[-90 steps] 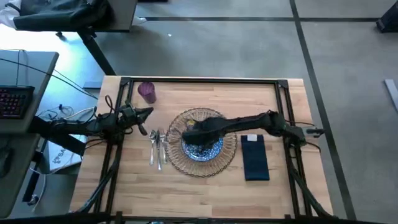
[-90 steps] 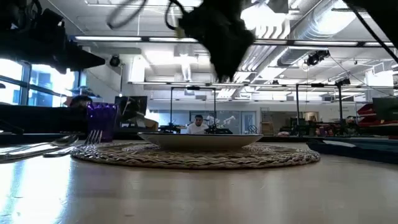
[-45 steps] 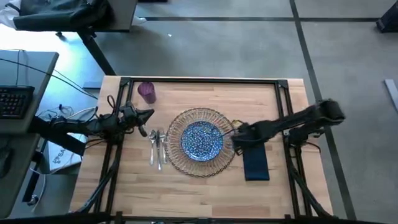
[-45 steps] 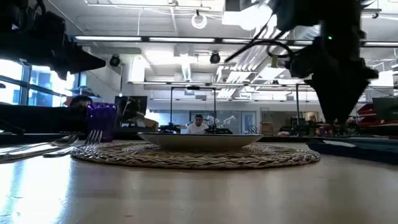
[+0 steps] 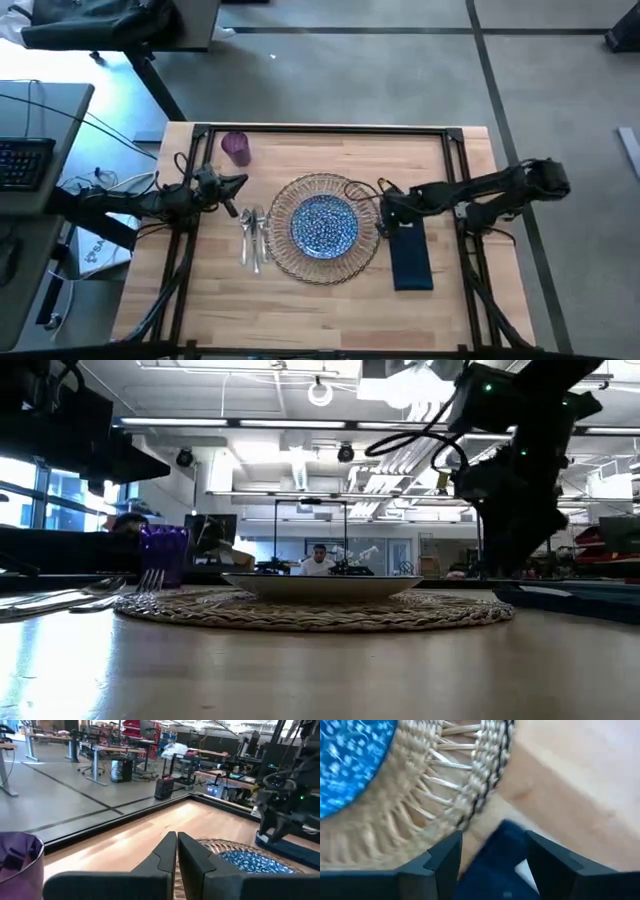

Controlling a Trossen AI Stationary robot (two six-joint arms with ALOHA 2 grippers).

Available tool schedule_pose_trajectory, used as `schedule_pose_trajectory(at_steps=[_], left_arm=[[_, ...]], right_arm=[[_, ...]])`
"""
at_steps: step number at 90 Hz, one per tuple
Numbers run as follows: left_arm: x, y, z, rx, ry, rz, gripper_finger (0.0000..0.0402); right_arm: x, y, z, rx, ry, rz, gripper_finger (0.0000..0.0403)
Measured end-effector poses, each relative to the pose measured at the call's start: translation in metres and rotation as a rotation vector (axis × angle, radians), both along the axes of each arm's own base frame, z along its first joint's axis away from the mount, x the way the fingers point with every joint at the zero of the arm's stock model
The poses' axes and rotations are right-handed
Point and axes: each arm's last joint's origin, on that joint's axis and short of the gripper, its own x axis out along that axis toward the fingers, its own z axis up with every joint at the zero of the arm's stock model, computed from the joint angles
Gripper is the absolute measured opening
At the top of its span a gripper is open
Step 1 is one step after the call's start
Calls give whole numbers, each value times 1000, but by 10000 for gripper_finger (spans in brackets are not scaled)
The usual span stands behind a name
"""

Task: Set table place
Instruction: Fold the blue napkin

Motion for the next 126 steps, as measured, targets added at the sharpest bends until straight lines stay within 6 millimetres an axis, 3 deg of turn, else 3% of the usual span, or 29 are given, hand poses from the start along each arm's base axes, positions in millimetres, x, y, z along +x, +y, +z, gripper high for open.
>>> schedule_pose_trajectory(at_steps=[18, 32, 58, 89, 100, 113, 126], left_arm=[[1, 0, -1, -6, 9, -1, 0], [2, 0, -2, -5, 20, -4, 0], [3, 0, -3, -4, 37, -10, 0], [4, -1, -5, -3, 53, -11, 0], [4, -1, -5, -2, 60, -8, 0], [4, -1, -5, -2, 64, -7, 0], [5, 0, -6, -1, 68, -3, 0]], right_arm=[[-5, -20, -4, 84, 55, 265, 181], [-8, -36, -7, 145, 51, 362, 161], [-2, -38, -22, 151, 59, 645, 134], [1, -25, -28, 151, 92, 744, 125], [1, -23, -27, 131, 104, 723, 88], [0, -23, -27, 148, 122, 675, 16], [-1, -24, -11, 126, 226, 623, 4]])
